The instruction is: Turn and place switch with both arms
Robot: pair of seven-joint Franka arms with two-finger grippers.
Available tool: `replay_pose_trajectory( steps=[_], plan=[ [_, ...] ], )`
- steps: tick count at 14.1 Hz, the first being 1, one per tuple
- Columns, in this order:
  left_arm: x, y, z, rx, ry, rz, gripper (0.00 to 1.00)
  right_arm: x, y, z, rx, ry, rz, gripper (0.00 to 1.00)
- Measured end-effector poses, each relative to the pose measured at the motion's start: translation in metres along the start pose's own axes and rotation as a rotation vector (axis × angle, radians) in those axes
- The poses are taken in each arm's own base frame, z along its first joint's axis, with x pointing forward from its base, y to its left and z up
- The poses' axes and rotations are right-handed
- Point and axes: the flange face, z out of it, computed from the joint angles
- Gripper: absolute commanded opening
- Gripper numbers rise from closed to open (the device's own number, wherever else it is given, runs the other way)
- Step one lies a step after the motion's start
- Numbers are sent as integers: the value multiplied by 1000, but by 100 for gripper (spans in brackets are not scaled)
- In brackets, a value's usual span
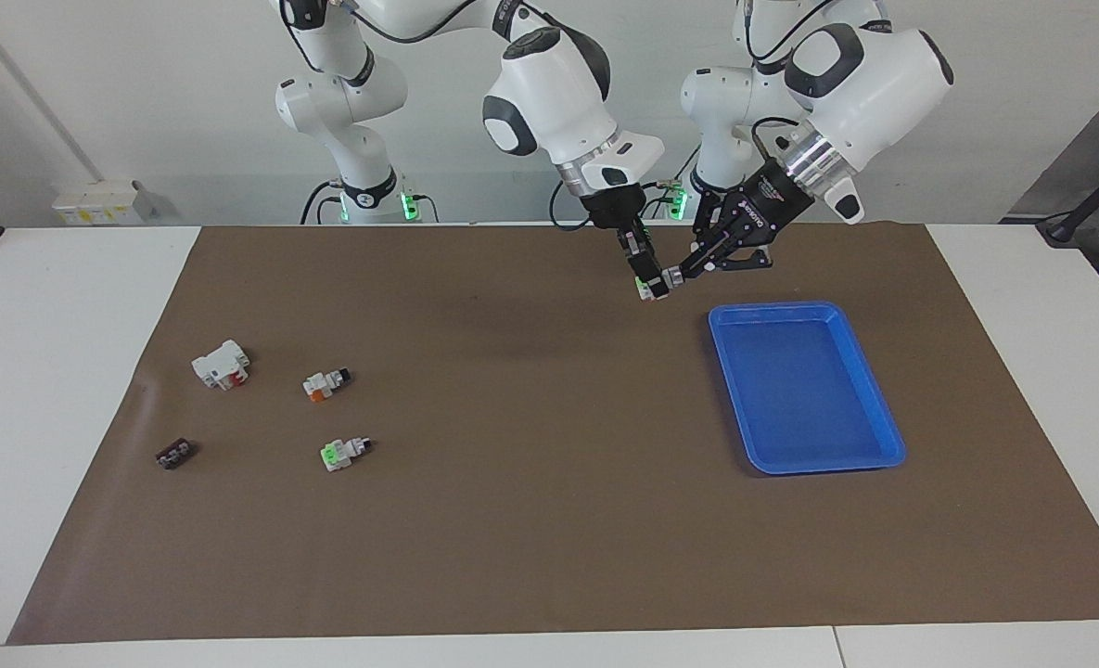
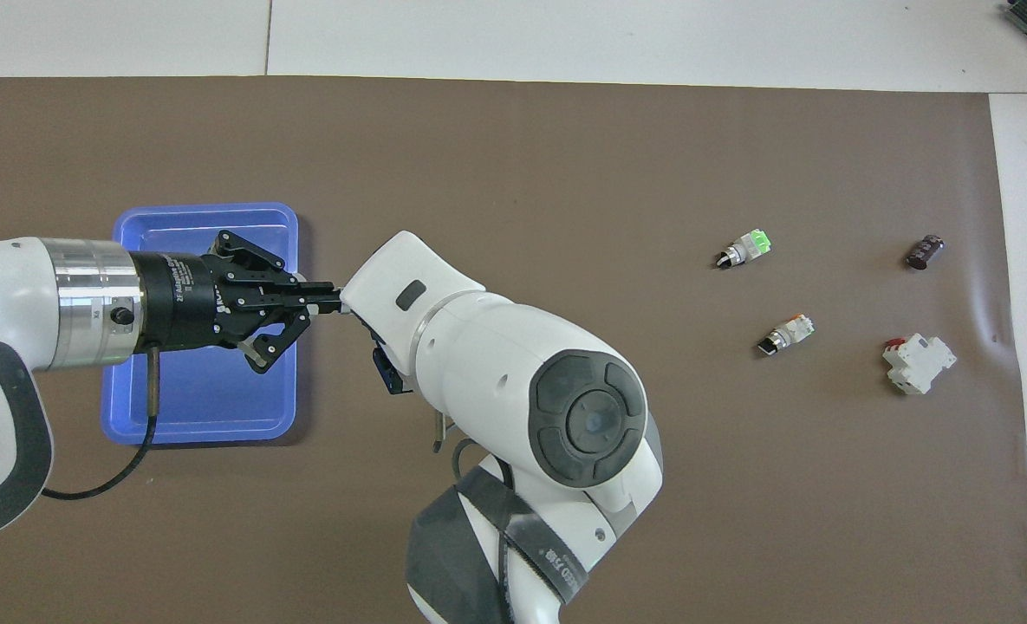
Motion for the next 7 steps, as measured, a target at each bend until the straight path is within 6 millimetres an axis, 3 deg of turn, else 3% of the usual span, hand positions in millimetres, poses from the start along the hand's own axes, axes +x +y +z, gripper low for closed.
replay_pose_trajectory(
  steps=[3,4,7],
  plan=[
    [0,1,0,-2,1,-1,0,1,0,-1,-1,1,-1,0],
    [1,1,-1,-2,1,-1,0,1,0,-1,-2,1,-1,99],
    [15,17,-2,-47,34,-12,0,1,6,-20,-20,-1,29,100]
  ],
)
